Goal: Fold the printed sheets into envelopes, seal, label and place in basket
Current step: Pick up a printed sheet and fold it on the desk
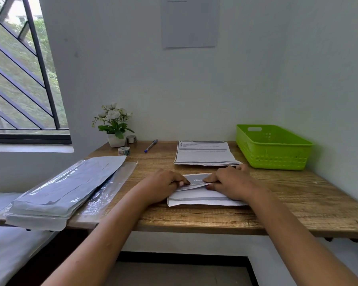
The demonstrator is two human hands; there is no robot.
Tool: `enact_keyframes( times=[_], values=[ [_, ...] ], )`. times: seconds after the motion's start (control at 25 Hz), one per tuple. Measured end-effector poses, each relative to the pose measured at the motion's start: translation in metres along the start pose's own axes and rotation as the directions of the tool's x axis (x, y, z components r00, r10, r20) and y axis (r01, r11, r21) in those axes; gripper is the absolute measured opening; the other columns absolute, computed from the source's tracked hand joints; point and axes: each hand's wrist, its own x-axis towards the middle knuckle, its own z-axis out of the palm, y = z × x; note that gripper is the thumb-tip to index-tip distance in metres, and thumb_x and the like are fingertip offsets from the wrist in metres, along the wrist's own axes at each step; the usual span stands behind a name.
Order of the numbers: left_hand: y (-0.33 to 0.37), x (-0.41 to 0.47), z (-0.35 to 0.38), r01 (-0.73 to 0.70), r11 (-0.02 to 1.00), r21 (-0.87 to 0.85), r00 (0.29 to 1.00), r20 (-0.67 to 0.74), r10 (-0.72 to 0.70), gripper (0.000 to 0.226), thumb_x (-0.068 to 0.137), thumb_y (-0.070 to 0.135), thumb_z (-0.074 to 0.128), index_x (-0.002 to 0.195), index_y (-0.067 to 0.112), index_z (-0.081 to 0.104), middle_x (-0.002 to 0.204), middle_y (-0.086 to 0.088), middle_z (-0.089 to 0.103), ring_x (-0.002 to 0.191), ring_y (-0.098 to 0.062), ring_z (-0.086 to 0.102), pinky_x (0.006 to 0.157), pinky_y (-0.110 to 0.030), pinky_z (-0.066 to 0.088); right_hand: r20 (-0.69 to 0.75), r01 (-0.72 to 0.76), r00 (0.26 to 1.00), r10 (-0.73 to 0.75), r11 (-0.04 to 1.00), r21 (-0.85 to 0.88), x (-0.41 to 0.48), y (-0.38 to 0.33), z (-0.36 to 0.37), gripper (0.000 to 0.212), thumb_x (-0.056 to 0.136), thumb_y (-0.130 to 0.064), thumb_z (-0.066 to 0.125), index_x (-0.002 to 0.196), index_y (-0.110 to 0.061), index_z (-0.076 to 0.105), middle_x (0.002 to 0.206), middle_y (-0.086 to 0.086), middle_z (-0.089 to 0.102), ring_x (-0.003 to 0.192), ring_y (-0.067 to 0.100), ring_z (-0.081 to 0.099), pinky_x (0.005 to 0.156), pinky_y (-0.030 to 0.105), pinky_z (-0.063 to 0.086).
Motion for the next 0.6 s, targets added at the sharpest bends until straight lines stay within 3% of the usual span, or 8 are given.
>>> enact_keyframes(
  times=[0.12, 0.2, 0.32, 0.44, 0.6],
  values=[
    [-0.001, 0.005, 0.0, 0.024, 0.999, -0.021, 1.0, -0.007, -0.025, 0.036, 0.095, 0.018, 0.044, 0.118, 0.04, 0.061, 0.13, 0.011, 0.057, 0.119, -0.012, 0.049, 0.102, -0.029, 0.037, 0.091, -0.063, 0.994, 0.063, 0.998, -0.004, -0.001, 0.001, -0.004, 0.043, 0.09, -0.062, 0.04, 0.125, -0.044, 0.056, 0.134, -0.019, 0.054, 0.129, 0.014, 0.043, 0.108, 0.052, 0.015],
    [0.002, 0.01, 0.001, 0.039, 0.999, -0.03, 0.999, -0.034, -0.04, 0.033, 0.093, 0.014, 0.049, 0.11, 0.038, 0.065, 0.124, 0.011, 0.059, 0.114, -0.011, 0.052, 0.098, -0.027, 0.041, 0.133, -0.053, 0.99, 0.051, 0.999, 0.007, -0.001, -0.006, -0.005, 0.047, 0.092, -0.061, 0.035, 0.126, -0.037, 0.056, 0.139, -0.011, 0.052, 0.129, 0.017, 0.044, 0.107, 0.05, 0.024],
    [0.011, 0.017, 0.002, 0.043, 0.997, 0.06, 0.993, -0.11, -0.036, 0.025, 0.088, 0.014, 0.056, 0.101, 0.034, 0.063, 0.115, 0.008, 0.06, 0.106, -0.014, 0.056, 0.09, -0.035, 0.048, 0.192, 0.089, 0.972, -0.137, 0.966, 0.241, 0.003, -0.036, 0.002, 0.056, 0.096, -0.057, 0.029, 0.146, -0.033, 0.031, 0.16, -0.002, 0.015, 0.146, 0.02, 0.019, 0.117, 0.048, 0.018],
    [0.009, 0.017, 0.01, 0.082, 0.992, 0.094, 0.991, -0.113, -0.071, 0.033, 0.09, 0.011, 0.05, 0.117, 0.03, 0.054, 0.125, 0.003, 0.056, 0.113, -0.018, 0.053, 0.092, -0.036, 0.045, 0.216, 0.088, 0.964, -0.156, 0.952, 0.292, 0.011, -0.048, 0.007, 0.066, 0.095, -0.06, 0.023, 0.152, -0.028, 0.012, 0.161, -0.001, -0.001, 0.148, 0.016, 0.001, 0.12, 0.047, 0.008],
    [0.007, 0.015, 0.012, 0.128, 0.988, 0.083, 0.989, 0.07, -0.133, 0.047, 0.097, 0.014, 0.034, 0.138, 0.037, 0.033, 0.145, -0.001, 0.043, 0.129, -0.024, 0.042, 0.107, -0.048, 0.033, 0.336, 0.048, 0.937, -0.099, 0.986, 0.159, 0.015, -0.027, 0.008, 0.075, 0.092, -0.065, 0.014, 0.152, -0.023, 0.0, 0.161, -0.003, -0.004, 0.148, 0.014, -0.005, 0.12, 0.047, 0.001]
  ],
)
